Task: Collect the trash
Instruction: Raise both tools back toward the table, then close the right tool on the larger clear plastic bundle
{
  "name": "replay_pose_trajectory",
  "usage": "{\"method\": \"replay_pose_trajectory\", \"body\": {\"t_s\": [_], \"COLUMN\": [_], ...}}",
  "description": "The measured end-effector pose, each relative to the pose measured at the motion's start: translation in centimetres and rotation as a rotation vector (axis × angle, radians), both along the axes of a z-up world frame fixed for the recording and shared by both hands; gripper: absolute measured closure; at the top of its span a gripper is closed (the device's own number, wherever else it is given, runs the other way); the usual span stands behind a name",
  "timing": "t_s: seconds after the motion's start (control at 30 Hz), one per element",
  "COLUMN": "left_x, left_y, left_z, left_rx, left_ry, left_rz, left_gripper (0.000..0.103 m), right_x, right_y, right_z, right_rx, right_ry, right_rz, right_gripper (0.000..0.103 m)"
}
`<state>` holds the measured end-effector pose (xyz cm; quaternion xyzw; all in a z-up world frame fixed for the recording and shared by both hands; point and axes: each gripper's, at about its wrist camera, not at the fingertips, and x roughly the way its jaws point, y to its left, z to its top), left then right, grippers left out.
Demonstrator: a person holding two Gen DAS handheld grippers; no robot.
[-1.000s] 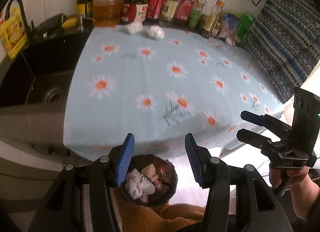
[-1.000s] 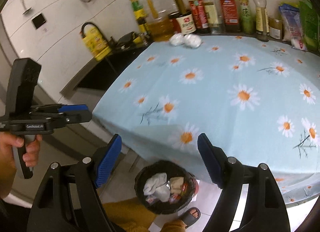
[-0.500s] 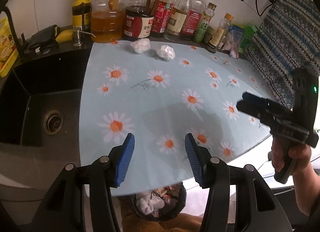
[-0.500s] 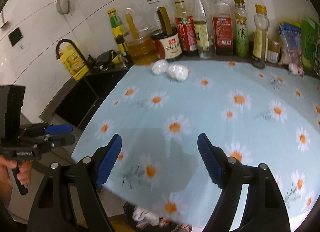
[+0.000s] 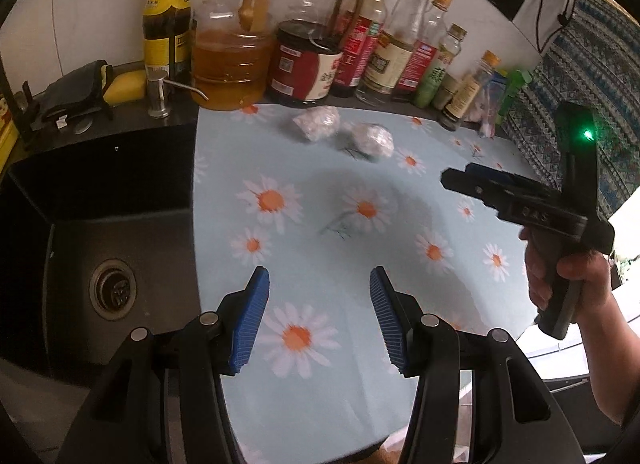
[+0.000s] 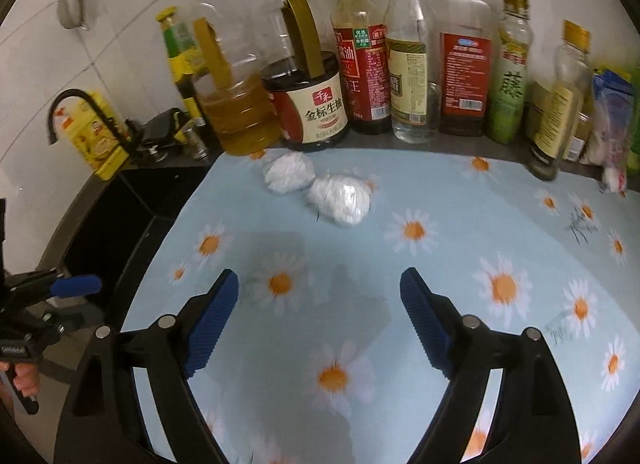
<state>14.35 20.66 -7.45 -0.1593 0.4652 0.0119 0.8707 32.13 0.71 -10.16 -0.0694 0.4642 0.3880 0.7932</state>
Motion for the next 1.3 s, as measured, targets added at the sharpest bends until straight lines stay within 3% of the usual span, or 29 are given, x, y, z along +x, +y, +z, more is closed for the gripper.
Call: {"method": "replay_pose_trajectory", "body": {"t_s": [0.43,0.73,0.77,0.83,0.87,1.13,1.3], "left_x": [5.3,7.4,7.5,7.9,8.0,8.6,9.3], "left_y": [4.3,5.4,5.4,5.5,5.6,5.5,5.1], "left_z": [-1.3,-2.0,-2.0,-2.2,-2.2,-2.1,-1.8], "left_rx": [-0.012,-0.017,-0.017,-0.017,-0.018,-0.016,-0.004], "left_ry": [0.031,0.044,0.046,0.049,0.050,0.048,0.052], "left_rz": [-0.056,-0.087,-0.091,-0.096,-0.097,-0.110,-0.114], "left_gripper": [0.048,0.048,0.048,0.048,0.048,0.048,0.048], "right_x": [7.5,8.9,8.9,8.9,8.9,8.3,7.4], "right_y": [5.7,6.7,6.8,7.1,7.2,7.4,6.5], "right_z": [-5.4,-7.2,-7.1,-7.2,-7.2,-7.1,-5.5], "right_rx": [-0.051,-0.053,-0.054,-0.071,-0.080,-0.070,-0.025], "right_ry": [0.081,0.109,0.101,0.095,0.083,0.080,0.091], "right_rz": [-0.103,-0.142,-0.140,-0.134,-0.133,-0.118,-0.102], "right_gripper": [0.018,0.018,0.020,0.037,0.040,0.045,0.046]}}
